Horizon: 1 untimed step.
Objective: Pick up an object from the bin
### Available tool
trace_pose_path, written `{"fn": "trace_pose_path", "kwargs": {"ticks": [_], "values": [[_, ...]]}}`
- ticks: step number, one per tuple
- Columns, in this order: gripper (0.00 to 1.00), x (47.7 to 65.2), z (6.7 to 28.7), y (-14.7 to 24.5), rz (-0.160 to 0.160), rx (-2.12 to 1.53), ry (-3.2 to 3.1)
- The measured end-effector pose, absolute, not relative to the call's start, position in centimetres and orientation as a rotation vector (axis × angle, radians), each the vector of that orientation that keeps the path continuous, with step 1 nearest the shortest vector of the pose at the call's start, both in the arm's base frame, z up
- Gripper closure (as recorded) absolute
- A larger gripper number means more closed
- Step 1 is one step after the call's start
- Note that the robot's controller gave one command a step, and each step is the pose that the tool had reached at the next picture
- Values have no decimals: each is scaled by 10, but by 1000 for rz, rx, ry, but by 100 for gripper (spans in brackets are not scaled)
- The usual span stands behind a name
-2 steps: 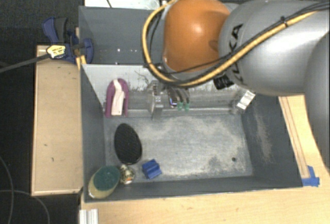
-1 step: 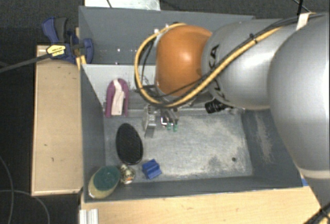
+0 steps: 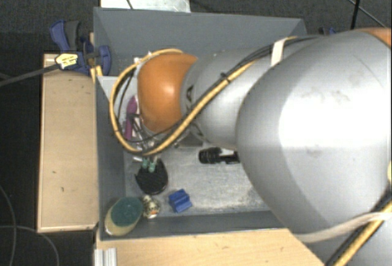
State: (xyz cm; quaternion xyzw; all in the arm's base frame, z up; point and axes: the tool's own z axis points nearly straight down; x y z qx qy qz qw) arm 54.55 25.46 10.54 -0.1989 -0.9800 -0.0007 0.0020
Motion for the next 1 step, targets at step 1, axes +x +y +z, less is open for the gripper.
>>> {"fn": "trace_pose_path", "kwargs": {"ticks": [1], "values": [[100, 565, 70, 254, -5, -552, -3097]]}}
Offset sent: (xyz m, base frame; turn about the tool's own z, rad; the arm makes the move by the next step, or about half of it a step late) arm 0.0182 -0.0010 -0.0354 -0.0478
